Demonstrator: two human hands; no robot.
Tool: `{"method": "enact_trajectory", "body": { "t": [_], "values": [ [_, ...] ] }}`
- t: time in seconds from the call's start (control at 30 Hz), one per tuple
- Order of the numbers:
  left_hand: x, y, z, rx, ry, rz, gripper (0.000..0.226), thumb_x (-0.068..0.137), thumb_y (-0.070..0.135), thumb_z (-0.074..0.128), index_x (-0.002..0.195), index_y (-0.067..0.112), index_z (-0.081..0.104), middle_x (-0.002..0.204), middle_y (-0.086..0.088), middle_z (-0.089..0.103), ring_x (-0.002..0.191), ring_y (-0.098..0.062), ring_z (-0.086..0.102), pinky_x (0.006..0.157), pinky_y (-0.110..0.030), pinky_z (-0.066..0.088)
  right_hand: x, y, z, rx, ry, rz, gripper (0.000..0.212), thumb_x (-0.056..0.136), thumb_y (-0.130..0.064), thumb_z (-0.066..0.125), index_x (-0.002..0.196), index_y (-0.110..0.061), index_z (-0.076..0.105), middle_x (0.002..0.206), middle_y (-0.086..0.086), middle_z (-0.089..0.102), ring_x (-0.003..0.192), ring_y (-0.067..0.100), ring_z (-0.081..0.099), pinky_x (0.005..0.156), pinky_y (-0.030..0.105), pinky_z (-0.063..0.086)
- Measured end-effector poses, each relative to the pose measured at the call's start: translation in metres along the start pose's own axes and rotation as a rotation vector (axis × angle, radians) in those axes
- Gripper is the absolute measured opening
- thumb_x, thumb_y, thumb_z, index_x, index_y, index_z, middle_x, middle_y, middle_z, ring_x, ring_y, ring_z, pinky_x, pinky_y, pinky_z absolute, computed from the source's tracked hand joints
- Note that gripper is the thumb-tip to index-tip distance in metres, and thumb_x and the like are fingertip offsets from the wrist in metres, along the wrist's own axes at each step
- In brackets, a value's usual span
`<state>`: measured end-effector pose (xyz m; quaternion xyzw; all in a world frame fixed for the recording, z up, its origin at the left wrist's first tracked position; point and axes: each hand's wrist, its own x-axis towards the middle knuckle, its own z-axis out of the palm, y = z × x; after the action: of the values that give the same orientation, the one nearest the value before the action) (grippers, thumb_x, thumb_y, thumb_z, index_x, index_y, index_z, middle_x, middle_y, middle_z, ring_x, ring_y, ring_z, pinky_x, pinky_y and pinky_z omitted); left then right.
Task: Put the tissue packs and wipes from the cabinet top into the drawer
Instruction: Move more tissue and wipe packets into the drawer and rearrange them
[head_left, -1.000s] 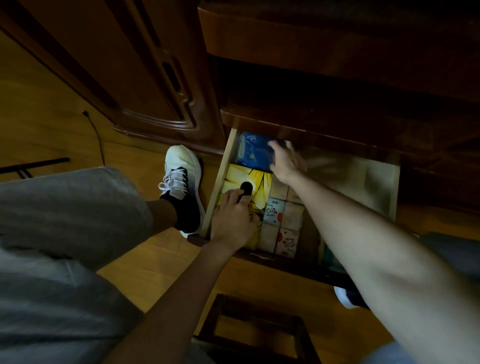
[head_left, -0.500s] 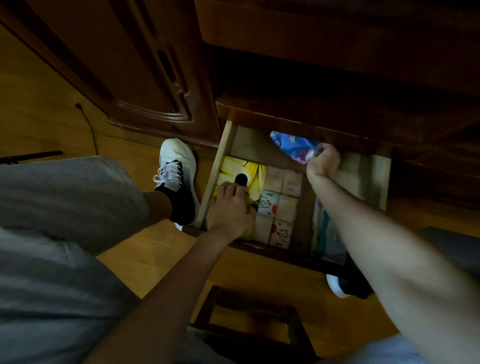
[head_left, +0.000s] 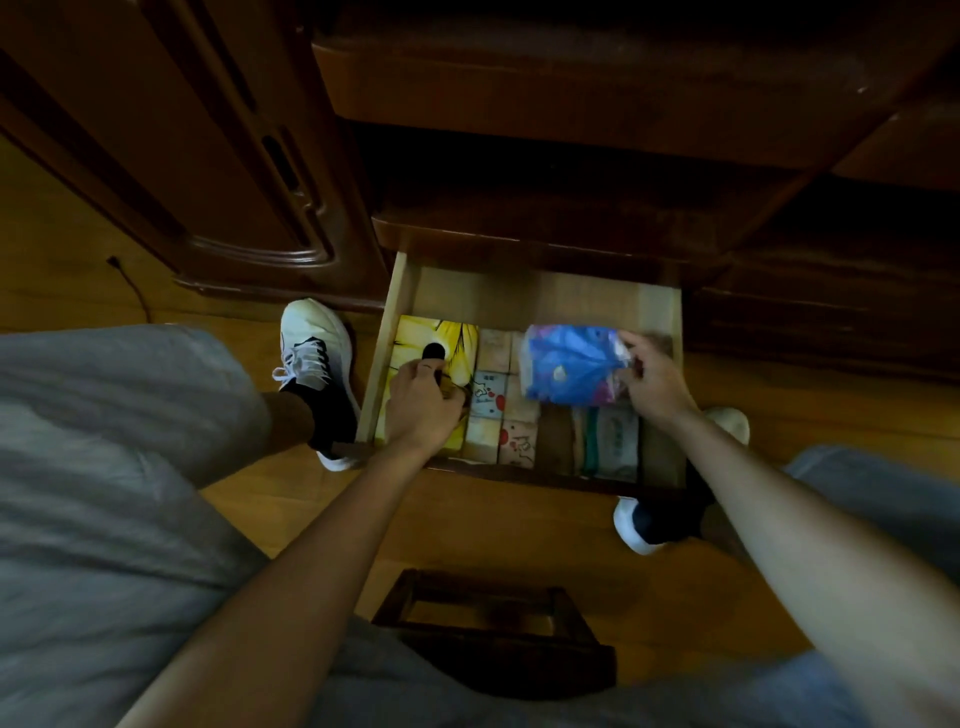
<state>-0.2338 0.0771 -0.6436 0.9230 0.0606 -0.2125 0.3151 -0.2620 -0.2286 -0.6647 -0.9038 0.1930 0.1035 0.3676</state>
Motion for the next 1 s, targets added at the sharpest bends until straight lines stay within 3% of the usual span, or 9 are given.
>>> {"method": "enact_trajectory", "body": {
  "t": [0.03, 0.13, 0.3, 0.43, 0.57, 0.67, 0.73, 0.9, 1.0],
  "values": [
    [-0.003, -0.001, 0.001, 0.001, -0.009, -0.012, 0.048, 0.093, 0.031, 0.062, 0.139, 0.021, 0.050, 0.147, -0.007, 0.042, 0.135, -0.028, 0.041, 0.107, -0.041, 0.039, -0.003, -0.003, 0.001, -0.039, -0.035, -0.039, 0.045, 0.102, -0.012, 0.053, 0.145, -0.024, 0.050, 0.137, 0.003, 0.059, 0.122, 0.018, 0.057, 0.100, 0.039, 0.049],
    [-0.003, -0.008, 0.003, -0.012, -0.039, -0.023, 0.046, 0.093, 0.030, 0.062, 0.137, 0.021, 0.052, 0.146, -0.007, 0.044, 0.133, -0.028, 0.042, 0.106, -0.042, 0.041, -0.002, -0.026, 0.016, -0.097, -0.176, -0.160, 0.034, 0.103, -0.024, 0.045, 0.128, -0.045, 0.055, 0.116, -0.018, 0.061, 0.096, -0.008, 0.058, 0.077, 0.021, 0.049],
    [-0.005, -0.010, -0.012, 0.001, 0.004, 0.041, 0.042, 0.091, 0.029, 0.064, 0.132, 0.022, 0.057, 0.142, -0.006, 0.048, 0.130, -0.026, 0.046, 0.101, -0.038, 0.044, 0.002, -0.078, 0.054, -0.112, -0.353, -0.316, 0.031, 0.099, -0.020, 0.043, 0.118, -0.032, 0.064, 0.109, -0.010, 0.059, 0.099, 0.007, 0.058, 0.082, 0.031, 0.049],
    [-0.010, -0.006, -0.005, 0.004, -0.005, 0.060, 0.043, 0.091, 0.029, 0.064, 0.133, 0.021, 0.057, 0.141, -0.007, 0.050, 0.129, -0.026, 0.046, 0.099, -0.036, 0.045, -0.002, -0.081, 0.068, -0.161, -0.340, -0.262, 0.046, 0.100, -0.010, 0.047, 0.139, -0.031, 0.054, 0.134, 0.002, 0.063, 0.118, 0.021, 0.061, 0.089, 0.039, 0.051],
    [-0.015, 0.005, -0.004, 0.140, 0.106, 0.251, 0.044, 0.089, 0.022, 0.062, 0.133, 0.018, 0.058, 0.138, -0.006, 0.052, 0.128, -0.025, 0.046, 0.098, -0.032, 0.041, -0.007, -0.070, 0.066, -0.164, -0.252, -0.236, 0.059, 0.099, -0.019, 0.051, 0.153, -0.035, 0.032, 0.132, 0.009, 0.062, 0.097, 0.024, 0.067, 0.071, 0.037, 0.054],
    [-0.015, 0.012, -0.001, 0.401, 0.154, 0.618, 0.041, 0.090, 0.022, 0.059, 0.131, 0.019, 0.062, 0.138, -0.002, 0.052, 0.127, -0.022, 0.045, 0.105, -0.038, 0.041, -0.007, -0.056, 0.066, -0.320, -0.223, -0.285, 0.063, 0.095, -0.042, 0.061, 0.151, -0.033, 0.036, 0.153, 0.001, 0.040, 0.129, 0.027, 0.051, 0.092, 0.043, 0.052],
    [-0.015, 0.015, 0.007, 0.546, 0.063, 0.722, 0.044, 0.091, 0.033, 0.059, 0.133, 0.022, 0.061, 0.140, 0.000, 0.050, 0.130, -0.022, 0.040, 0.110, -0.040, 0.035, -0.011, -0.048, 0.067, -0.437, -0.326, -0.313, 0.081, 0.089, -0.057, 0.065, 0.156, -0.031, 0.028, 0.159, -0.001, 0.029, 0.142, 0.027, 0.035, 0.103, 0.047, 0.045],
    [-0.014, 0.005, 0.024, 0.798, -0.135, 0.590, 0.058, 0.089, 0.054, 0.059, 0.137, 0.022, 0.055, 0.145, -0.003, 0.045, 0.142, -0.027, 0.025, 0.121, -0.053, 0.013, -0.030, -0.044, 0.091, -0.505, -0.348, -0.340, 0.109, 0.079, -0.077, 0.060, 0.160, -0.021, 0.014, 0.162, 0.006, 0.023, 0.144, 0.029, 0.026, 0.111, 0.055, 0.035],
    [-0.008, 0.007, 0.023, 0.851, -0.113, 0.598, 0.051, 0.087, 0.055, 0.062, 0.126, 0.022, 0.064, 0.138, -0.001, 0.052, 0.138, -0.027, 0.029, 0.119, -0.057, 0.012, -0.032, -0.044, 0.098, -0.310, -0.408, -0.260, 0.100, 0.085, -0.060, 0.069, 0.160, -0.022, 0.016, 0.163, 0.007, 0.022, 0.146, 0.030, 0.027, 0.114, 0.051, 0.034]
  ]
}}
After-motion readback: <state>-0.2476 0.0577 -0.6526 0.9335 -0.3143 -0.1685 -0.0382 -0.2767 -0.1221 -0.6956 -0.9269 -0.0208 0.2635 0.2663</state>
